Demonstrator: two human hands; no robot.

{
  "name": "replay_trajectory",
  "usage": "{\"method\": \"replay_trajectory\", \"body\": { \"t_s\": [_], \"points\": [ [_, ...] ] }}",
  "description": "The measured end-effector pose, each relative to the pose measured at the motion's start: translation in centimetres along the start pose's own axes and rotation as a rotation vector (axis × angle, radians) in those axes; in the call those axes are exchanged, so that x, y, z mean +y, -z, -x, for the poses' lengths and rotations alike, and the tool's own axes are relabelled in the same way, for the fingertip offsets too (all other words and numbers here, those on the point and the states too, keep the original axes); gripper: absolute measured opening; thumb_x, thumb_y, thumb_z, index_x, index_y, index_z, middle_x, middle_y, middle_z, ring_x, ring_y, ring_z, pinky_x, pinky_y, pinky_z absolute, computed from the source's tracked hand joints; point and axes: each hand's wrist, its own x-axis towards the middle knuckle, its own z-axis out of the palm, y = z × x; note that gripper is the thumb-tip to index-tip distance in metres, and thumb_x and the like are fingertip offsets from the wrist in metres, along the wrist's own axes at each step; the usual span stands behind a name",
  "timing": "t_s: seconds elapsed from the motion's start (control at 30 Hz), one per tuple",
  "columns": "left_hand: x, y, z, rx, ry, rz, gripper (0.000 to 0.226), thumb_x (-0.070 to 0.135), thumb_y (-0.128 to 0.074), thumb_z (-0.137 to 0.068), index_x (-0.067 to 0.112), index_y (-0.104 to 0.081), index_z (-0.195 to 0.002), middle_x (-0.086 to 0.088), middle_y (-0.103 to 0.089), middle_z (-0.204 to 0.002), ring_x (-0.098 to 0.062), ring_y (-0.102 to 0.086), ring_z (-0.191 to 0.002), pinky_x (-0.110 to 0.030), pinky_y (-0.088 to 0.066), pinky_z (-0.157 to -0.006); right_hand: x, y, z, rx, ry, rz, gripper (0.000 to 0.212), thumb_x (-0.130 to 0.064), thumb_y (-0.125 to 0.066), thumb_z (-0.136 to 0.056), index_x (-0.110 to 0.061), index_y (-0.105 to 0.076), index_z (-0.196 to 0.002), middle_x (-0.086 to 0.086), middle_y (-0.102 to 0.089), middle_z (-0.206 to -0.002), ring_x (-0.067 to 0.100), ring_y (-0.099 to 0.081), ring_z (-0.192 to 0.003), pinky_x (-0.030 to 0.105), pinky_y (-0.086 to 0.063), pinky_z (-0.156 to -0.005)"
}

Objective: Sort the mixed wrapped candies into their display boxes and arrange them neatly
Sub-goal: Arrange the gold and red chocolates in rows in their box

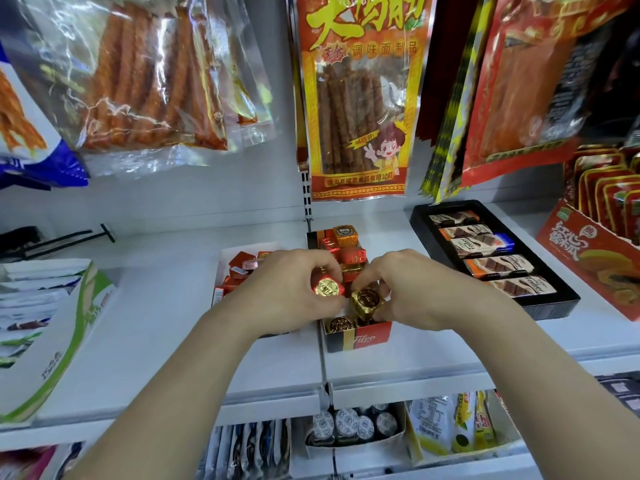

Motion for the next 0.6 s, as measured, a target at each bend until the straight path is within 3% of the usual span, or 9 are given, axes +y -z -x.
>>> {"method": "replay_trajectory", "body": {
  "t_s": [0.1, 0.2, 0.37, 0.5, 0.6],
  "points": [
    [0.1, -0.1, -0.1, 0.008, -0.016, 0.0, 0.019, 0.039, -0.073, -0.076, 0.036, -0.062, -0.091, 0.016, -0.058, -0.078, 0.0, -0.055, -0.067, -0.015, -0.037, -0.052, 0.0, 0.1, 0.0, 0.001, -0.045, -0.029, 0.048, -0.033, -0.077, -0.077, -0.024, -0.062, -0.122, -0.006, -0.052, -0.1, 0.014, -0.052, -0.09, 0.022, -0.039, -0.067],
    [0.2, -0.3, -0.4, 0.012, -0.042, 0.001, 0.008, 0.034, -0.068, -0.081, 0.036, -0.065, -0.089, 0.014, -0.065, -0.086, -0.002, -0.058, -0.079, -0.022, -0.048, -0.062, -0.1, 0.1, -0.2, 0.012, -0.039, -0.067, 0.046, -0.044, -0.078, -0.073, -0.024, -0.066, -0.112, -0.006, -0.06, -0.095, 0.012, -0.056, -0.082, 0.024, -0.044, -0.063],
    [0.3, -0.5, -0.6, -0.076, -0.059, -0.128, 0.01, 0.031, -0.066, -0.081, 0.034, -0.072, -0.089, 0.015, -0.065, -0.088, -0.002, -0.057, -0.08, -0.017, -0.043, -0.063, -0.7, -0.1, -0.2, 0.044, -0.023, -0.087, 0.035, -0.048, -0.076, -0.073, -0.027, -0.069, -0.1, -0.013, -0.05, -0.074, 0.006, -0.05, -0.069, 0.02, -0.037, -0.055],
    [0.3, -0.8, -0.9, -0.125, -0.046, -0.205, 0.017, 0.037, -0.067, -0.079, 0.037, -0.071, -0.096, 0.014, -0.06, -0.083, -0.004, -0.054, -0.072, -0.021, -0.037, -0.055, -0.8, -0.4, -0.3, 0.041, -0.054, -0.066, 0.036, -0.045, -0.08, -0.069, -0.022, -0.068, -0.092, -0.007, -0.058, -0.083, 0.013, -0.057, -0.079, 0.026, -0.049, -0.063],
    [0.3, -1.0, -1.2, -0.138, -0.056, -0.277, 0.023, 0.04, -0.066, -0.079, 0.038, -0.07, -0.102, 0.014, -0.058, -0.082, -0.006, -0.054, -0.072, -0.023, -0.039, -0.056, -0.8, -0.3, -0.2, 0.031, -0.041, -0.063, 0.035, -0.042, -0.08, -0.07, -0.021, -0.068, -0.095, -0.005, -0.06, -0.088, 0.014, -0.058, -0.082, 0.028, -0.051, -0.068]
  ]
}}
